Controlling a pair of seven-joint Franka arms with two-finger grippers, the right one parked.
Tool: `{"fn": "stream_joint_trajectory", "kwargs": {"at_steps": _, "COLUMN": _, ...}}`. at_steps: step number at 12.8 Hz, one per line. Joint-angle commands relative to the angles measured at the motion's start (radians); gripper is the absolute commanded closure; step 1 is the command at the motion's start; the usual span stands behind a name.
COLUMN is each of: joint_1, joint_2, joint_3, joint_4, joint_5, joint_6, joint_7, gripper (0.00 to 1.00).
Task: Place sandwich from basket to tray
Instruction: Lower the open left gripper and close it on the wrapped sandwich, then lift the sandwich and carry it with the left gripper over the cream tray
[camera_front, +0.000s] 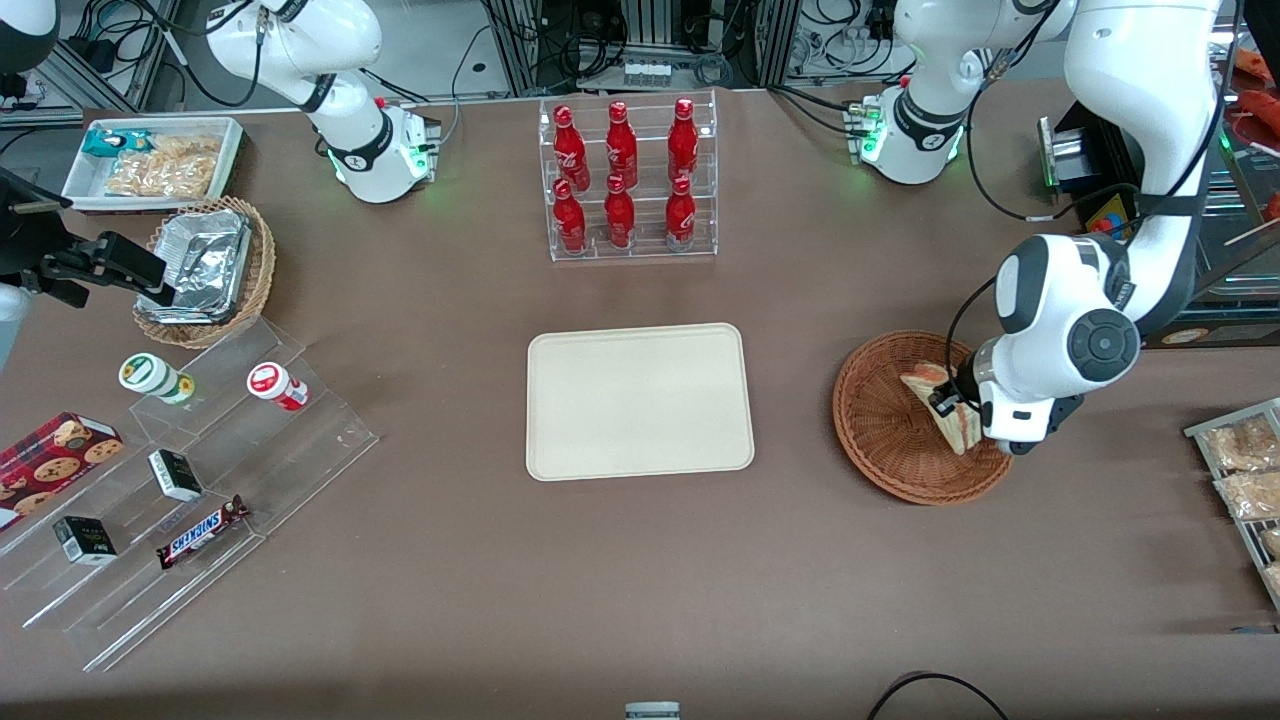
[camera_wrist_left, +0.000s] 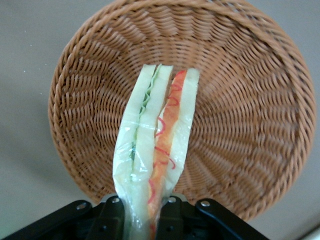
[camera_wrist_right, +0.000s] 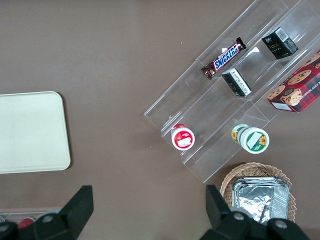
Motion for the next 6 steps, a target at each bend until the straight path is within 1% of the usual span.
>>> {"fn": "stream_joint_trajectory", "kwargs": {"at_steps": 1, "joint_1": -0.076, "joint_2": -0.006, "joint_3": -0.004, "joint_4": 0.051, "joint_5": 0.001, "joint_6": -0.086, "joint_7": 0.075, "gripper": 0.93}}
{"fn": "stream_joint_trajectory", "kwargs": {"at_steps": 3, "joint_1": -0.152, "joint_2": -0.004, "joint_3": -0.004, "joint_4": 0.063, "joint_5": 0.005, "joint_6": -0.083, "joint_7": 0.087, "gripper": 0.93}}
{"fn": "stream_joint_trajectory", "kwargs": {"at_steps": 6, "joint_1": -0.248, "joint_2": 0.044, "joint_3": -0.005, "joint_4": 0.135, "joint_5": 0.004, "joint_6": -0.08, "joint_7": 0.121, "gripper": 0.93}}
